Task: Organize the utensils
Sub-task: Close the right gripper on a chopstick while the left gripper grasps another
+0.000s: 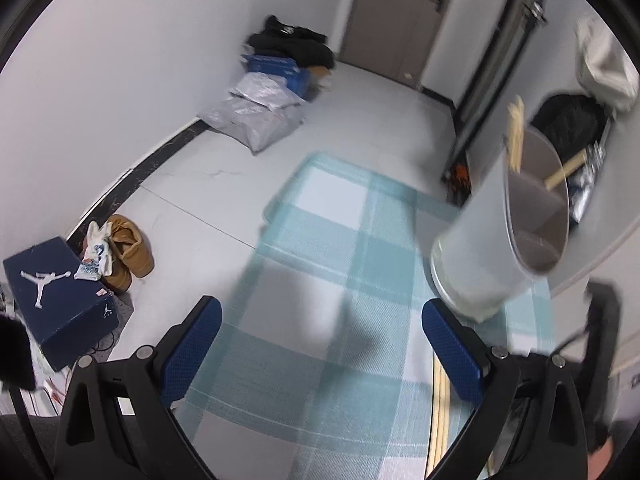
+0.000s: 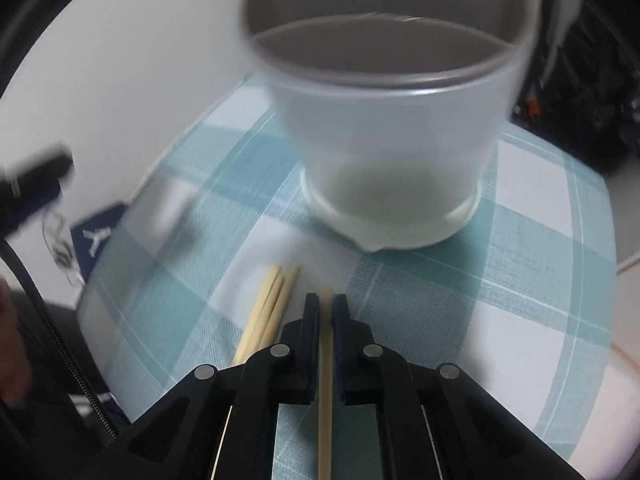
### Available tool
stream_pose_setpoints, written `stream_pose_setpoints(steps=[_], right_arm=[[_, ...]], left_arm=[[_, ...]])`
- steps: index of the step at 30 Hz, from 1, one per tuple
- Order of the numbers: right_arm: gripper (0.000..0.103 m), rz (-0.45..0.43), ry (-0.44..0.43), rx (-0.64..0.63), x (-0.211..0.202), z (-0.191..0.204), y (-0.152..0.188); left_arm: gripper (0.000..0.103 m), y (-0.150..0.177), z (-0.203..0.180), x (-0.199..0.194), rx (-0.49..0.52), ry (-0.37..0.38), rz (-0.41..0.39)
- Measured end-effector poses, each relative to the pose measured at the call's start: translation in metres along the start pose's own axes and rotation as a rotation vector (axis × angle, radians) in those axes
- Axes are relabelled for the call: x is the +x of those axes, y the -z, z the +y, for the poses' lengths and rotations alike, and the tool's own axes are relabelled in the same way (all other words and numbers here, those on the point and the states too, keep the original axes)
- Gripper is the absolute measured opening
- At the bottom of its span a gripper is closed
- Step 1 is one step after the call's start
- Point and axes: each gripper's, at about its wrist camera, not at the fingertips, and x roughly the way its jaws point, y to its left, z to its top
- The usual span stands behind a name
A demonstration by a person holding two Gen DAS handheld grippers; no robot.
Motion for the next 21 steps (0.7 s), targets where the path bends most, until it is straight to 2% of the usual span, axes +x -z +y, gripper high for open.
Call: stream_pose_setpoints(steps=[6,9,13,16,21], right_arm=[[0.006,-0.071,-0.126,0.221,-0.022,-0.046,-0.002],[0.006,-0.091,-0.2,0.35,-0.029,-0.073,0.002],[0.006,-0.122,-0.274,0.486,-0.037,-0.103,0.01],[0.006,-0.141,-0.301,0.525,-0.044,-0.112,0.014],[0.006,-0.169,-0.301,0.514,-0.048,-0.098,0.019]], left_arm=[[0.099,0.021,-0.033,0.019,0.161,0.03,0.122],[0.099,0.032,-0.046,0.028,0.225,0.022,0.189],[0.099,0.038,-0.053,0.033,0.273,-0.014,0.219],[0.099,0.04,-0.053,0.036,0.262,-0.006,0.251],[0.099,0.048,-0.061,0.043,0.277,-0.03,0.283]])
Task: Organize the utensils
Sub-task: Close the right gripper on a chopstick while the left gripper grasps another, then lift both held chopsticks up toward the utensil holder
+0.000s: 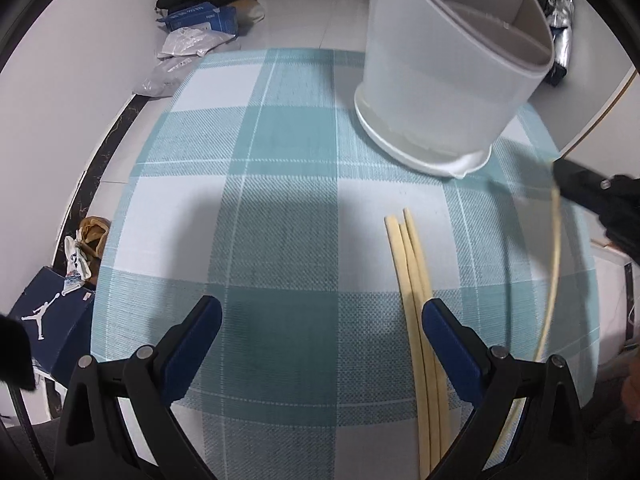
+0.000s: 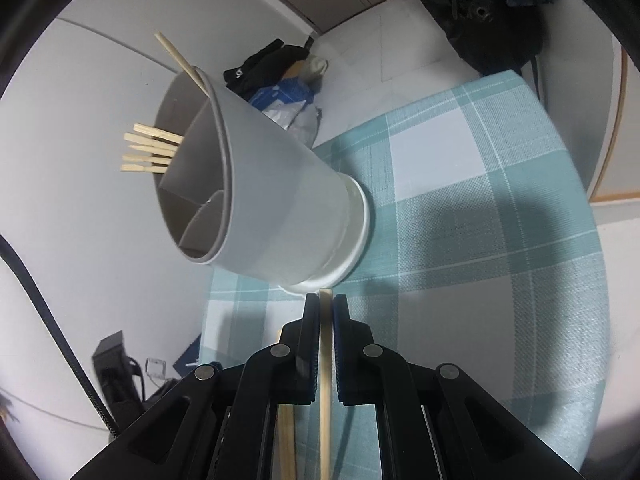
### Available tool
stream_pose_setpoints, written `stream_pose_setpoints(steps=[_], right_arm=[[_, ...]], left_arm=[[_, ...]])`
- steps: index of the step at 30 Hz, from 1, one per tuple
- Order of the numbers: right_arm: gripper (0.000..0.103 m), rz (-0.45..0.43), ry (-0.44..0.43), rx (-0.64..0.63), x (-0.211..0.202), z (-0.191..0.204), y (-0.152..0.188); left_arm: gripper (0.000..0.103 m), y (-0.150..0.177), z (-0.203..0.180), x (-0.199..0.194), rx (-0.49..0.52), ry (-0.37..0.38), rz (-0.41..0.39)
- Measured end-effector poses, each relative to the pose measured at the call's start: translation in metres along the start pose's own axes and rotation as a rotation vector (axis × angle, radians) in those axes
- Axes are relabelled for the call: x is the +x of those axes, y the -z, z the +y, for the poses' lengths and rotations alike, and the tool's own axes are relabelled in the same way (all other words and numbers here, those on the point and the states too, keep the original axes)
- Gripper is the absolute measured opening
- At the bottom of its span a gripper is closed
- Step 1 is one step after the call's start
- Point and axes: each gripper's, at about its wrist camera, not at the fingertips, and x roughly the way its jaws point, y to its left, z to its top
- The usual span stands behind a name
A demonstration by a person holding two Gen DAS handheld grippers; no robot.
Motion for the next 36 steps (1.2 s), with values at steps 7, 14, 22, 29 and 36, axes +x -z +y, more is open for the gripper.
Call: stream_pose_setpoints(steps=[7,14,22,29,36], right_arm=[[0.006,-0.018,0.003,-0.011,-0.016,-0.002,-0.002],[0.006,-0.032,0.011,-0.063,-0.02,0.007,0.001],[0.006,-0.034,0.018,-0.079,-0.022,0.011,0.003],[0.006,-0.034,0.021,-0.072,-0.023,0.009,0.002],[0.006,-0.038,0.019,-0.072,-0.024,0.011,0.001]], left_arm=[[0.099,0.003,-0.003,0.002,-0.01,-0.002,0.013],[0.099,0.0,0.0,0.006,-0.025,-0.007,0.024],[0.099,-0.002,-0.008,0.006,0.007,-0.036,0.014],[0.099,-0.004,-0.008,0.004,0.0,-0.056,0.018],[0.099,-0.004,-0.014,0.008,0.03,-0.069,0.031]])
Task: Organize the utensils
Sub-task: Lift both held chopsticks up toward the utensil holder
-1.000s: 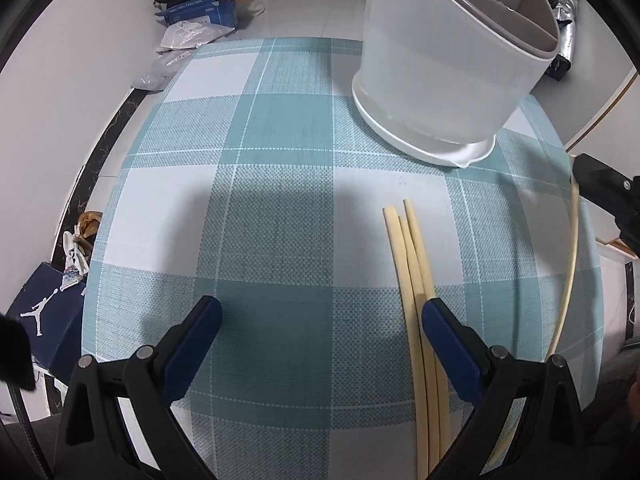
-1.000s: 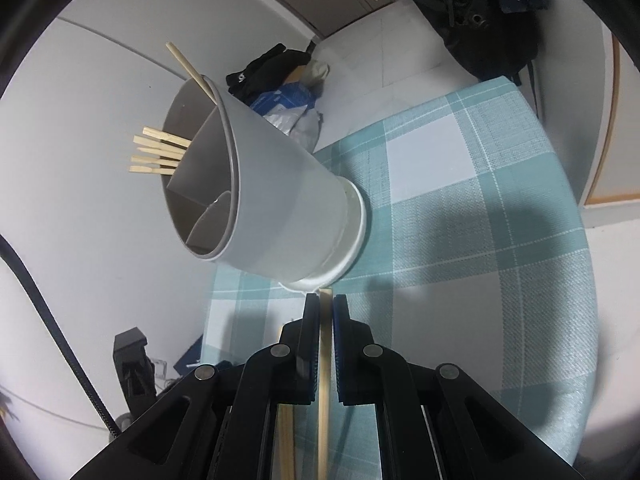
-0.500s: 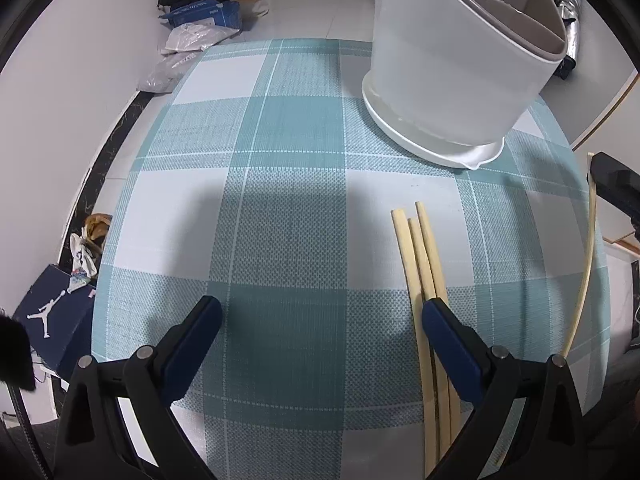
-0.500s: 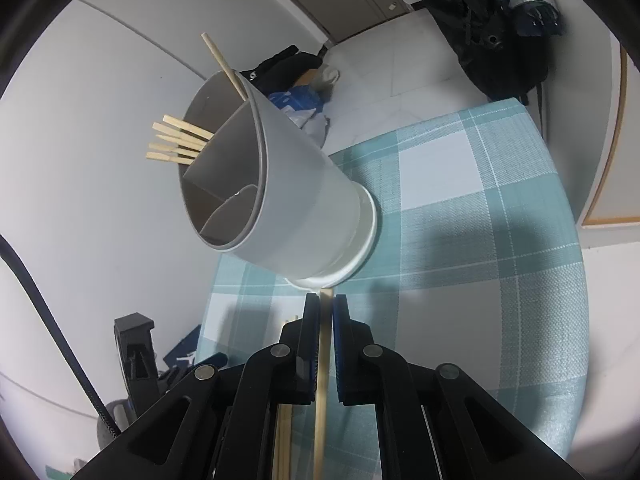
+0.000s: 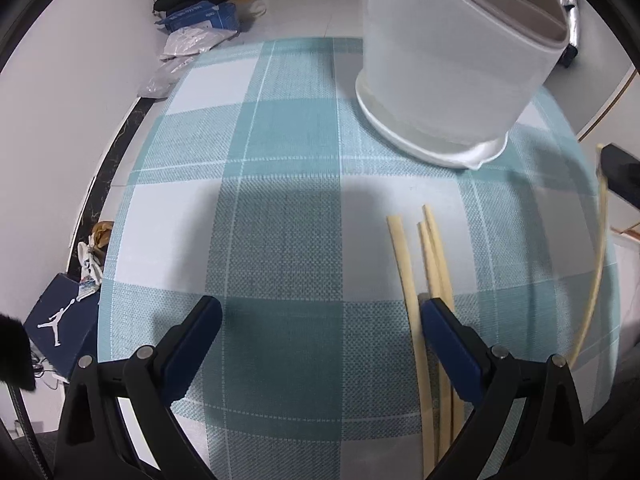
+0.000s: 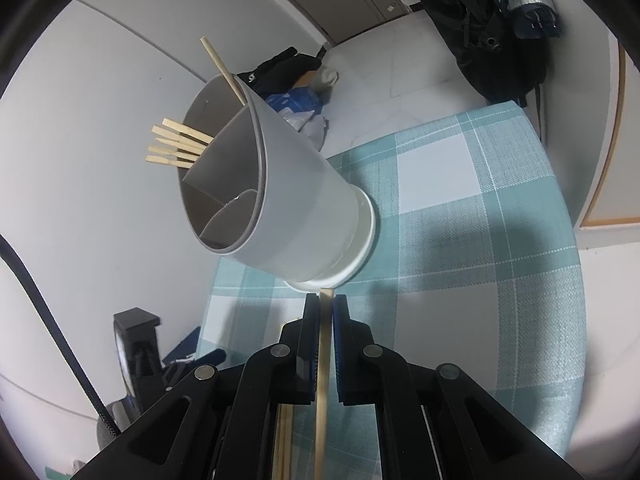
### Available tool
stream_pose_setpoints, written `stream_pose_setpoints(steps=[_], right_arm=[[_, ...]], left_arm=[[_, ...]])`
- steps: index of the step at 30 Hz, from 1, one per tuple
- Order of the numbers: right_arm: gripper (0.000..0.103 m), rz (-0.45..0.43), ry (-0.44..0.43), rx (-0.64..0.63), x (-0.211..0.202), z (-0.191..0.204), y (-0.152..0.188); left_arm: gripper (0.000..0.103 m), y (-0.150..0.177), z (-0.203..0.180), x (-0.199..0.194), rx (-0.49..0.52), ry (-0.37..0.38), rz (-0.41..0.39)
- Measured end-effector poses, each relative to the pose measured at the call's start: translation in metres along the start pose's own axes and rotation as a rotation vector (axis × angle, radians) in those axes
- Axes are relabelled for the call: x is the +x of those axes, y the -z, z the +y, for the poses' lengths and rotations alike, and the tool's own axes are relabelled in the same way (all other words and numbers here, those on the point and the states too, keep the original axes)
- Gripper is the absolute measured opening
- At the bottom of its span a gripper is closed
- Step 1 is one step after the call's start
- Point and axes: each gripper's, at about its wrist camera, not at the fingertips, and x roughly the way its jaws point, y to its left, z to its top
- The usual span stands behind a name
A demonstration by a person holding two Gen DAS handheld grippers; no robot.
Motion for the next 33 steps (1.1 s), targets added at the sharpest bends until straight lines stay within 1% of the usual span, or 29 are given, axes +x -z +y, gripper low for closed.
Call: stream_pose_setpoints(steps=[4,6,8,9,11,12,14,16,20,22,25,28,29,31,33], right_arm=[[0.006,-0.001,-0.001,0.002,0.0,-0.001,0.0],[0.006,-0.002,0.0,0.001,0.0,-0.001,0.0],[0.006,-0.002,-0.001,0.001,-0.001,-0.001,-0.001],[0.006,-0.002,-0.001,0.001,-0.001,-0.001,-0.001],[0.006,-0.004,0.0,-0.001,-0.001,-0.001,-0.001],[0.006,-0.004,0.001,-0.003,-0.001,-0.002,-0.001],[0.006,-0.004,0.005,-0.011,-0.001,-0.001,-0.001],[0.006,-0.004,0.008,-0.021,-0.001,0.0,-0.001],[0.006,-0.018,0.01,-0.052,-0.003,0.003,-0.003],[0.006,-0.028,0.011,-0.07,-0.004,0.007,-0.003],[0.006,-0.046,0.019,-0.105,-0.005,0.013,-0.003],[0.006,-0.067,0.027,-0.142,-0.008,0.022,0.0],[0.006,-0.077,0.03,-0.157,-0.01,0.025,0.001],[0.006,-0.097,0.036,-0.186,-0.014,0.031,0.004],[0.006,-0.118,0.043,-0.216,-0.018,0.037,0.007]], left_arm=[[0.098,-0.005,0.003,0.002,-0.015,-0.002,0.007],[0.089,-0.008,0.003,0.001,-0.02,0.01,-0.006],[0.069,-0.011,0.001,-0.001,-0.017,0.033,-0.019],[0.065,-0.013,-0.002,-0.002,-0.011,0.037,-0.026],[0.045,-0.015,-0.006,-0.002,0.0,0.046,-0.042],[0.04,-0.016,-0.007,-0.002,-0.001,0.049,-0.047],[0.015,-0.019,-0.01,-0.002,-0.001,0.064,-0.059],[0.005,-0.022,-0.01,0.0,-0.012,0.085,-0.058],[0.003,-0.027,-0.001,0.0,-0.063,0.117,-0.061],[0.003,-0.028,0.003,-0.005,-0.093,0.131,-0.081],[0.003,-0.026,0.013,-0.023,-0.133,0.16,-0.16],[0.003,-0.021,0.022,-0.048,-0.161,0.184,-0.269],[0.003,-0.018,0.026,-0.06,-0.173,0.199,-0.32],[0.003,-0.012,0.029,-0.078,-0.177,0.216,-0.386],[0.003,-0.008,0.028,-0.093,-0.167,0.217,-0.443]])
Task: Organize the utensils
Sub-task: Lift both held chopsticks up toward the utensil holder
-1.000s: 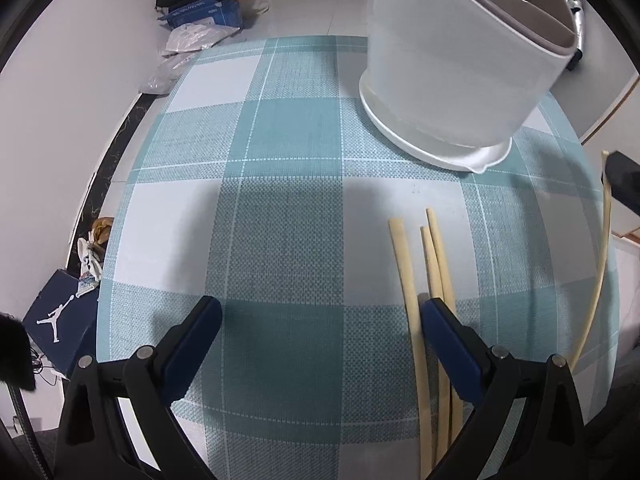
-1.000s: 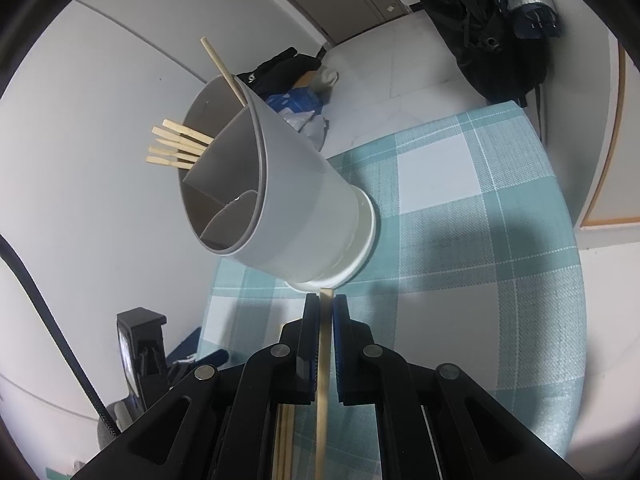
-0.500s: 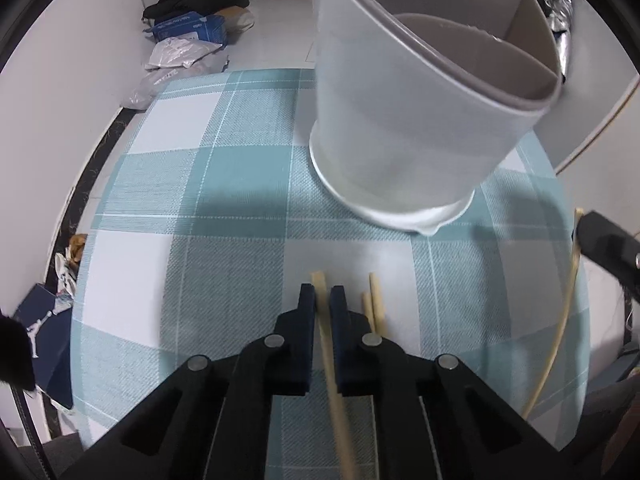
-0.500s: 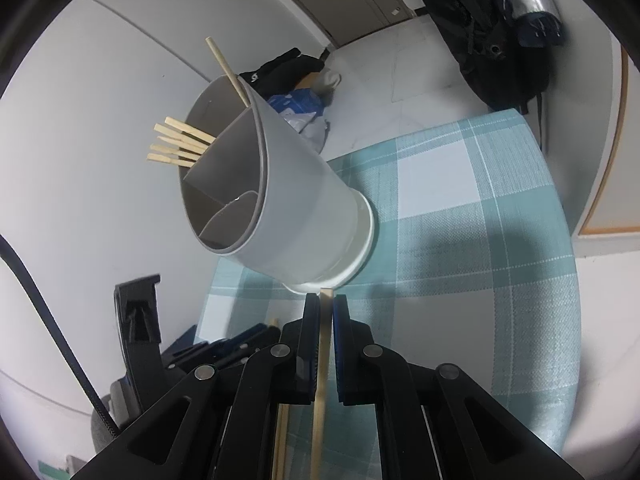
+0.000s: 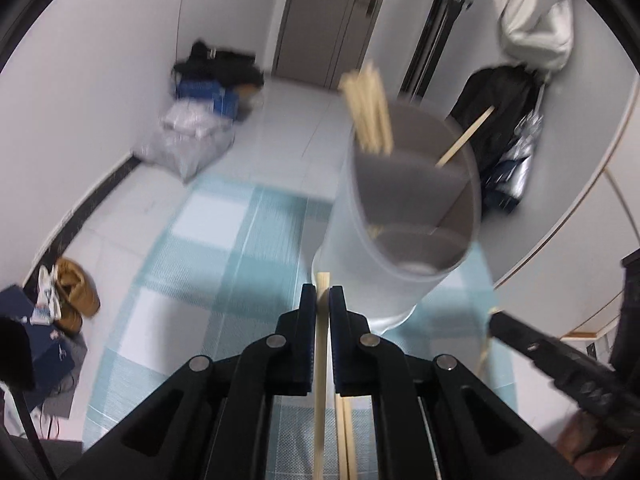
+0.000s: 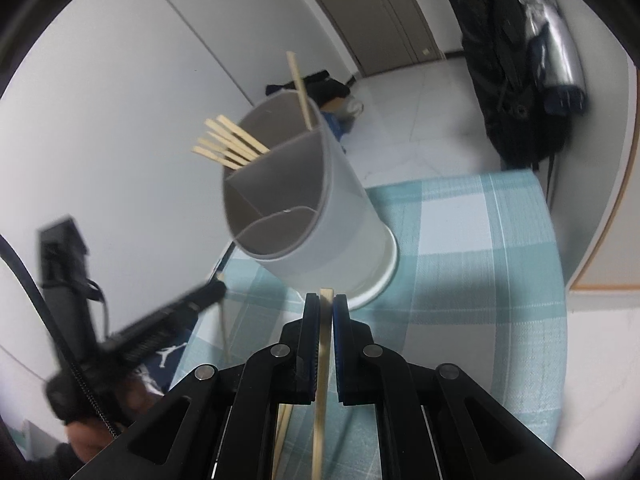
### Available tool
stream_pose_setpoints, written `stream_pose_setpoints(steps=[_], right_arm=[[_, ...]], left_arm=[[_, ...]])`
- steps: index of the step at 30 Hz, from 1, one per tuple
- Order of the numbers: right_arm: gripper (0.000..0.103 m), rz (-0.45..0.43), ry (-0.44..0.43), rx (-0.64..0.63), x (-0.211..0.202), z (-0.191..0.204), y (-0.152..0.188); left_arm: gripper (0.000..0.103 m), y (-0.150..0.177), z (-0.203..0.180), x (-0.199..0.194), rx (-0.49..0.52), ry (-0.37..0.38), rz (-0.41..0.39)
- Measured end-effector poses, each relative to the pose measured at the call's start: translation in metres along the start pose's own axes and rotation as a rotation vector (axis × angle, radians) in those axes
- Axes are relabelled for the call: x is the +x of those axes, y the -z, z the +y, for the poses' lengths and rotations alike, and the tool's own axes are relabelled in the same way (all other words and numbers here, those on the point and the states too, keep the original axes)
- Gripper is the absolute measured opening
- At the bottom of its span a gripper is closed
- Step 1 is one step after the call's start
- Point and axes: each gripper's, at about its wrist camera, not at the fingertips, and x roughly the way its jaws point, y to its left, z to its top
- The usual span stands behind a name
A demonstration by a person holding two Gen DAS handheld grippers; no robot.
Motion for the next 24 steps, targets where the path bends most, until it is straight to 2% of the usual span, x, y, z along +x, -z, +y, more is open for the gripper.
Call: stream_pose_setpoints(steps=[5,8,13,16,24], right_arm=[[0.006,-0.033,0.013,-0.035,-0.009,0.01,0.004],[0.006,-0.048,0.026,-0.04,-0.012,0.012,0.005],[0.005,-0.082,0.049,-0.065,-0.02,0.018,0.007],[0.005,-0.102,0.058,-0.092,-0.025,0.024,0.009],[0.005,-0.124,0.043,-0.076,-0.034,0.028,0.017]], left_arm=[[0.003,-0.008,-0.012,-0.018,0.039,0.019,-0.066],[0.003,-0.013,-0.01,-0.013,0.038,0.015,-0.067],[0.003,-0.01,-0.01,-0.028,0.038,0.02,-0.079],[0.003,-0.009,-0.014,-0.037,0.048,-0.004,-0.086],[0.003,-0.009,-0.01,-0.049,0.046,-0.015,-0.09]])
